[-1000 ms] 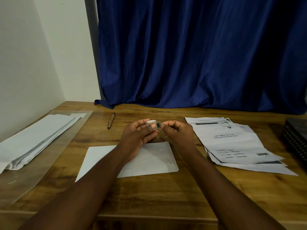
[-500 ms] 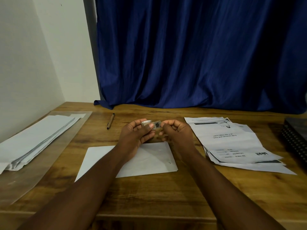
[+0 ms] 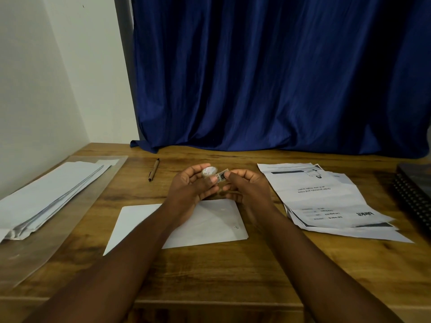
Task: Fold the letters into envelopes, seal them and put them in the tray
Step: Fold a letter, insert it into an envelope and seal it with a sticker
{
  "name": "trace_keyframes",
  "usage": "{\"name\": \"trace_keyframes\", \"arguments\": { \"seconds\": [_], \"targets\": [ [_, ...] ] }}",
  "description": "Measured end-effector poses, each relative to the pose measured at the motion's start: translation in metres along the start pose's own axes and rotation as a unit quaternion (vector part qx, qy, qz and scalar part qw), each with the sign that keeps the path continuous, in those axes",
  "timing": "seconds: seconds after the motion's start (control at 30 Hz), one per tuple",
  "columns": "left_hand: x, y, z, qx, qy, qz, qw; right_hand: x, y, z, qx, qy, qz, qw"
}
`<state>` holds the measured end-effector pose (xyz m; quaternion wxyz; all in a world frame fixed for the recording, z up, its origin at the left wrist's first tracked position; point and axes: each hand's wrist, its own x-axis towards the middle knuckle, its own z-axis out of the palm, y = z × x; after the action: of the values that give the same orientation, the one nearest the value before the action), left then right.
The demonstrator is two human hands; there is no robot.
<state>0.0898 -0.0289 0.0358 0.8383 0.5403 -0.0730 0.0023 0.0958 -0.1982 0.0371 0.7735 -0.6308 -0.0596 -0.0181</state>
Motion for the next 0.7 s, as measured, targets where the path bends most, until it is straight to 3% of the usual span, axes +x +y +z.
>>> {"name": "trace_keyframes", "arguments": {
  "seconds": [0.7],
  "targets": [
    [0.0018, 0.0018, -0.0012, -0.029, -0.042, -0.048, 0.998, 0.0036, -0.0053, -0.0068, 0.029, 0.025, 0.008, 0.999]
  ]
}}
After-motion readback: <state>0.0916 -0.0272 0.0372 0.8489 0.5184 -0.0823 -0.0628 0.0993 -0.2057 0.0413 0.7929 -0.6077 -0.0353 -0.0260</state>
